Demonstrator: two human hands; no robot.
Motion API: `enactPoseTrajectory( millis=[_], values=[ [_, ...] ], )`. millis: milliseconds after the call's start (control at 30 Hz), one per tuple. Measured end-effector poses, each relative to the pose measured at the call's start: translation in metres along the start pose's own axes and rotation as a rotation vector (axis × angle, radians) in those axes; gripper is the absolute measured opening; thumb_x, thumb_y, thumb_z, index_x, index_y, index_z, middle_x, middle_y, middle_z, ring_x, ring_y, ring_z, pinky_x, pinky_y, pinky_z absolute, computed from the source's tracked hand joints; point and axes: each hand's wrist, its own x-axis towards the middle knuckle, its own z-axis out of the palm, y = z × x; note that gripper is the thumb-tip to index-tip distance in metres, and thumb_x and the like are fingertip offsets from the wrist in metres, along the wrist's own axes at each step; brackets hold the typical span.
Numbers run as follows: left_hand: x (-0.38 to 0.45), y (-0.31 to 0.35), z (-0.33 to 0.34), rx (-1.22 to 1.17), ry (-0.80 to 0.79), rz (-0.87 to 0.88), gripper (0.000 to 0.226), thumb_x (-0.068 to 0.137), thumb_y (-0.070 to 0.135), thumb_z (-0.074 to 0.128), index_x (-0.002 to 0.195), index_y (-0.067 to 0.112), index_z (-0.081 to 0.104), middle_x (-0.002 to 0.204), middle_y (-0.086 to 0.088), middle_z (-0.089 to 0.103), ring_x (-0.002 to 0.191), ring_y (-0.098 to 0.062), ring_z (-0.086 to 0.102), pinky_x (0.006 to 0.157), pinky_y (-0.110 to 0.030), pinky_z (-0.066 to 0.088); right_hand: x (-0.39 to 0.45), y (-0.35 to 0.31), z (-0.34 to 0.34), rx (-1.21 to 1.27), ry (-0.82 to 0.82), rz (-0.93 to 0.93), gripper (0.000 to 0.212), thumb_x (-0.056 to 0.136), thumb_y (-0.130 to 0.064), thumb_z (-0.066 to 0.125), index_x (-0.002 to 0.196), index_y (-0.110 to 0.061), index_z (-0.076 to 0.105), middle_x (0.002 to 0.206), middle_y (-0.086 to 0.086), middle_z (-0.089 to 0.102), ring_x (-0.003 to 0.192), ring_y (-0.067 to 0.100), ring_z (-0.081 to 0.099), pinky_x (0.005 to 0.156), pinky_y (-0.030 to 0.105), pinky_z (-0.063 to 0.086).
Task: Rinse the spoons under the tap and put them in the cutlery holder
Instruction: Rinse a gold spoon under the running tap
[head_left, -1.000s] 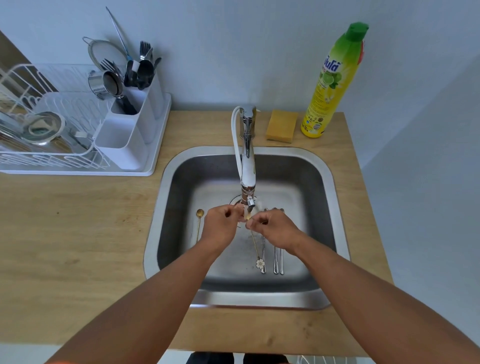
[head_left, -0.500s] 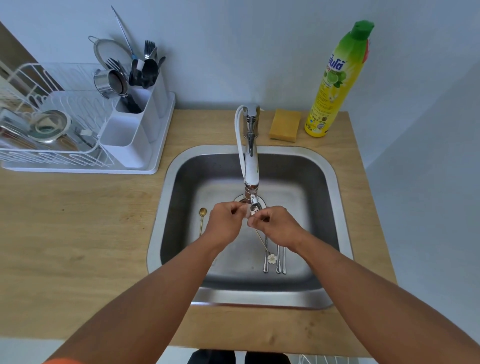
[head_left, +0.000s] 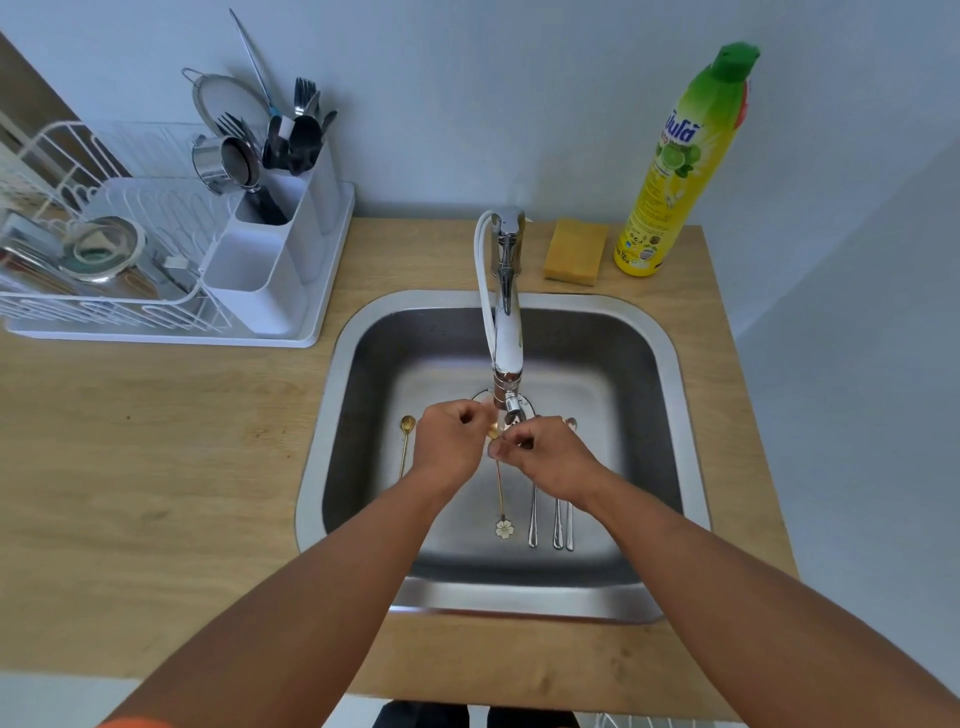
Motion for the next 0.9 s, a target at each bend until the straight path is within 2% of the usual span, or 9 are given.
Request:
enactPoseTrajectory(
  millis=[67,133,200,267,367,467,633,733,900],
  values=[
    [-0.002,-0.002,-0.004,-0.024,-0.029,-0.017,0.026,0.101,0.030,0.064,0.081,0.023,0.079,0.081,0.006,0.078,0.073,-0.006,0.069,0.066,-0.025,0.053,0.000,0.001,0.001,0.035,0.048,0.019,0.021,0.092,-0.029,0.077,0.072,-0.025,0.079,0.062,-0.015,0.064,0.055,-0.002,0.052,0.056,0.011,0.041],
    [-0.007,-0.012,-0.009,-0.004,-0.056,-0.029,0.026,0.102,0.036,0.062,0.088,0.025,0.081,0.085,0.009,0.078,0.083,-0.008,0.071,0.074,-0.026,0.054,0.002,-0.002,0.001,0.117,0.120,0.038,0.025,0.092,-0.027,0.078,0.067,-0.030,0.078,0.069,-0.018,0.073,0.062,-0.007,0.061,0.059,0.007,0.043],
    [-0.014,-0.023,-0.009,-0.003,-0.132,-0.037,0.024,0.101,0.036,0.063,0.087,0.028,0.081,0.084,0.011,0.079,0.083,-0.005,0.072,0.074,-0.028,0.055,0.006,-0.006,0.001,0.207,0.174,0.068,0.022,0.091,-0.022,0.079,0.070,-0.027,0.079,0.075,-0.017,0.077,0.068,-0.010,0.066,0.062,0.005,0.045],
    [-0.021,-0.027,-0.005,-0.064,-0.242,-0.069,0.022,0.102,0.036,0.062,0.089,0.032,0.079,0.086,0.016,0.080,0.080,0.002,0.071,0.074,-0.023,0.052,0.009,-0.010,0.004,0.277,0.179,0.100,0.012,0.092,-0.016,0.077,0.081,-0.016,0.082,0.072,-0.017,0.076,0.065,-0.011,0.066,0.059,0.004,0.046],
    [-0.021,-0.023,-0.004,-0.175,-0.290,-0.225,0.019,0.101,0.040,0.063,0.092,0.033,0.079,0.086,0.018,0.080,0.071,-0.003,0.061,0.061,-0.016,0.046,0.010,-0.016,0.007,0.348,0.152,0.138,0.009,0.094,-0.010,0.072,0.090,-0.005,0.080,0.068,-0.018,0.075,0.061,-0.009,0.066,0.055,0.006,0.047],
    [-0.017,-0.021,-0.008,-0.216,-0.299,-0.376,0.012,0.093,0.043,0.073,0.093,0.033,0.080,0.085,0.020,0.079,0.077,-0.010,0.056,0.063,-0.025,0.041,0.009,-0.017,0.003,0.274,0.158,0.156,0.011,0.095,-0.021,0.073,0.092,-0.015,0.082,0.084,-0.015,0.079,0.076,-0.008,0.068,0.063,0.009,0.044],
    [-0.010,-0.022,-0.007,-0.228,-0.284,-0.323,0.009,0.089,0.036,0.079,0.089,0.027,0.080,0.082,0.016,0.079,0.081,0.003,0.066,0.079,-0.025,0.046,0.000,-0.008,0.006,0.305,0.146,0.141,0.013,0.095,-0.029,0.075,0.088,-0.021,0.082,0.100,-0.010,0.079,0.098,-0.001,0.069,0.078,0.015,0.044],
    [-0.012,-0.024,-0.003,-0.219,-0.282,-0.241,0.011,0.092,0.034,0.076,0.088,0.024,0.081,0.084,0.012,0.080,0.088,0.001,0.072,0.082,-0.022,0.048,-0.003,-0.006,0.007,0.299,0.157,0.123,0.013,0.094,-0.026,0.075,0.084,-0.020,0.082,0.094,-0.012,0.080,0.091,-0.003,0.071,0.080,0.017,0.045],
    [-0.018,-0.032,-0.004,-0.097,-0.328,-0.189,0.015,0.093,0.039,0.074,0.090,0.027,0.082,0.083,0.013,0.079,0.077,0.005,0.071,0.071,-0.015,0.046,0.004,-0.006,-0.002,0.319,0.321,0.145,0.021,0.094,-0.023,0.074,0.074,-0.028,0.077,0.073,-0.021,0.075,0.072,-0.006,0.066,0.072,0.020,0.046]
  ],
)
